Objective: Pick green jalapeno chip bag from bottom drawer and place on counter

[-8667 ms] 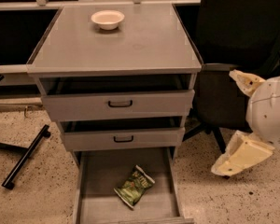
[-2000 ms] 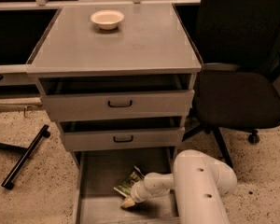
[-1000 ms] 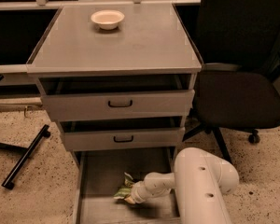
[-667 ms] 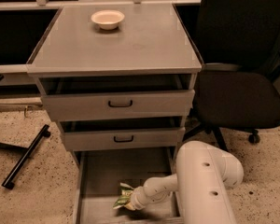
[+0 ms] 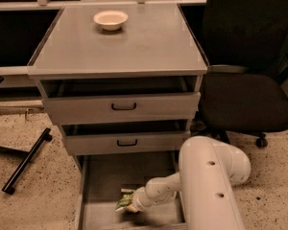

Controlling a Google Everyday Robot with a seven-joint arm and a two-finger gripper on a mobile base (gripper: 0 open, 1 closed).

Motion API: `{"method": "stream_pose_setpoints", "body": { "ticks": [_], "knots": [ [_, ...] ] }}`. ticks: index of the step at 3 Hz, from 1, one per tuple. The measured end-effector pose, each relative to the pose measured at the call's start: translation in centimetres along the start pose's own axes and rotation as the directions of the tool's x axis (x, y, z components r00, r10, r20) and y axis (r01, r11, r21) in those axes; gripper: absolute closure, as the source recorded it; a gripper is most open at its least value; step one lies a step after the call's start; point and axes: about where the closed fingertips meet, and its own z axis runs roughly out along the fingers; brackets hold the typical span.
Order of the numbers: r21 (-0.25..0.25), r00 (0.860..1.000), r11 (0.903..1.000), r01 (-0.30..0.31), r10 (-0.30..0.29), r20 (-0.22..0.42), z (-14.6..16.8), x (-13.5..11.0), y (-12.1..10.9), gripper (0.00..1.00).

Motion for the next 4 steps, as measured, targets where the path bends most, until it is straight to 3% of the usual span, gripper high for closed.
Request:
{"method": "stream_pose_setpoints", "body": {
  "ticks": [1,2,3,4],
  "knots": [
    [0.059,0.997,0.9956,0.072,-0.073,0.015,-3.4,-6.7,0.5,1.0],
    [0.148,0.987,0.9759,0.16,-0.163,0.012,-6.4,-14.2,1.7,1.0],
    [0.19,0.977,0.9603,0.205,-0.212,0.022,-8.0,-17.6,2.9,1.0],
    [0.19,0.977,0.9603,0.205,-0.213,0.022,-8.0,-17.6,2.9,1.0]
  ]
}}
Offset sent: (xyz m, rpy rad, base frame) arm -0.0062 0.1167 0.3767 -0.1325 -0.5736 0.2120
